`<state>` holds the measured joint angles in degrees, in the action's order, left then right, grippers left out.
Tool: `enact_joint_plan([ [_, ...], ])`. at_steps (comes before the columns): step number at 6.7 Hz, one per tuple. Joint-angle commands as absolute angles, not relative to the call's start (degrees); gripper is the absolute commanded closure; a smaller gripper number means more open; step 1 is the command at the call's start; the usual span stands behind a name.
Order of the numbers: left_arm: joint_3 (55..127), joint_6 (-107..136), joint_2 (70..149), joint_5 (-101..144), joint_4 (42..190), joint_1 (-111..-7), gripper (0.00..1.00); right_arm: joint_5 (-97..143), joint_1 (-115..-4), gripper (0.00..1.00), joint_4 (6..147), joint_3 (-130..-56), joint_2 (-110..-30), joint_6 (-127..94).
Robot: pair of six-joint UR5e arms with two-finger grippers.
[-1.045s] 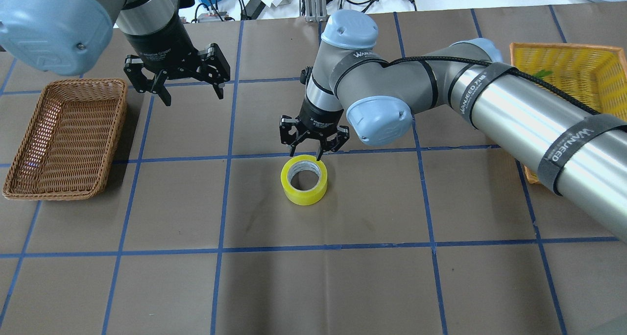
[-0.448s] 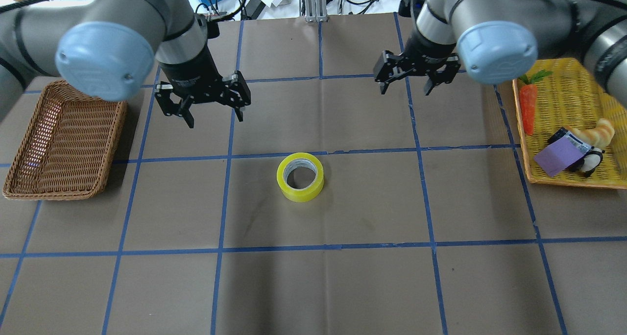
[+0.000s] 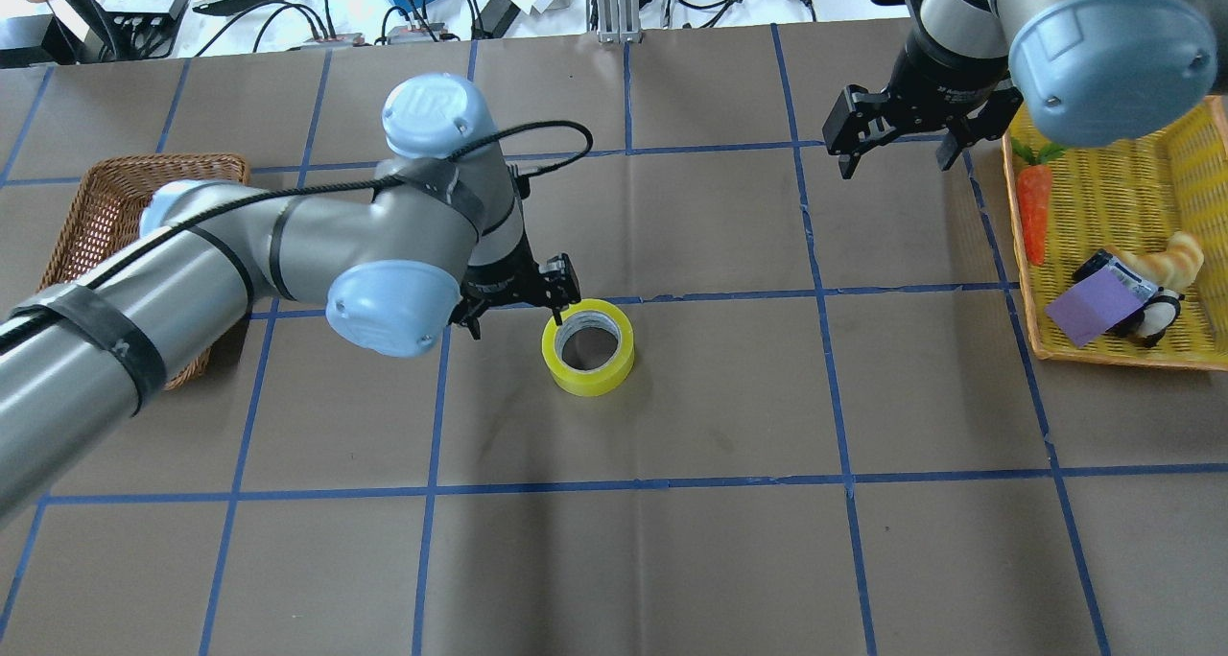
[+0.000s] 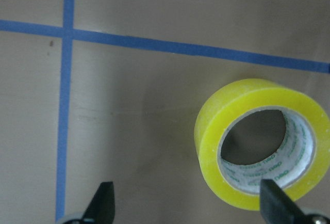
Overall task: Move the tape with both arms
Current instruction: 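Grasp the yellow tape roll with the left gripper and lift it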
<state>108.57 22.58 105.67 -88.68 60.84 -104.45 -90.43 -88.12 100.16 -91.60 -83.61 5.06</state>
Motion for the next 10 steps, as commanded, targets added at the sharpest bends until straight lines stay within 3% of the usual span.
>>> enact_joint_plan([
  [1, 110.7, 26.2, 112.4, -86.3, 49.5, -107.4, 0.02, -91.8, -88.5, 0.00, 99.8, -91.8, -86.1, 4.8],
  [2, 110.7, 25.3, 113.0, -86.2, 48.6, -107.4, 0.22, -92.2, -88.9, 0.00, 98.9, -92.7, -87.0, 4.7],
  [3, 110.7, 23.2, 112.9, -86.0, 48.9, -107.3, 0.69, -91.8, -88.9, 0.00, 97.7, -92.8, -87.7, 5.1],
  [4, 110.7, 23.0, 112.8, -86.0, 49.1, -107.3, 0.93, -91.6, -89.3, 0.00, 96.8, -92.8, -87.7, 4.9],
  [5, 110.7, 22.9, 112.0, -86.4, 49.4, -107.1, 0.99, -91.8, -89.2, 0.00, 95.4, -92.8, -87.6, 5.2],
  [7, 109.3, 21.3, 107.1, -87.1, 53.4, -103.1, 0.99, -89.6, -89.4, 0.00, 94.1, -92.8, -87.1, 4.6],
  [10, 100.4, -6.3, 103.2, -93.1, 70.2, -79.9, 0.99, -89.6, -89.3, 0.00, 94.0, -93.2, -86.9, 4.6],
])
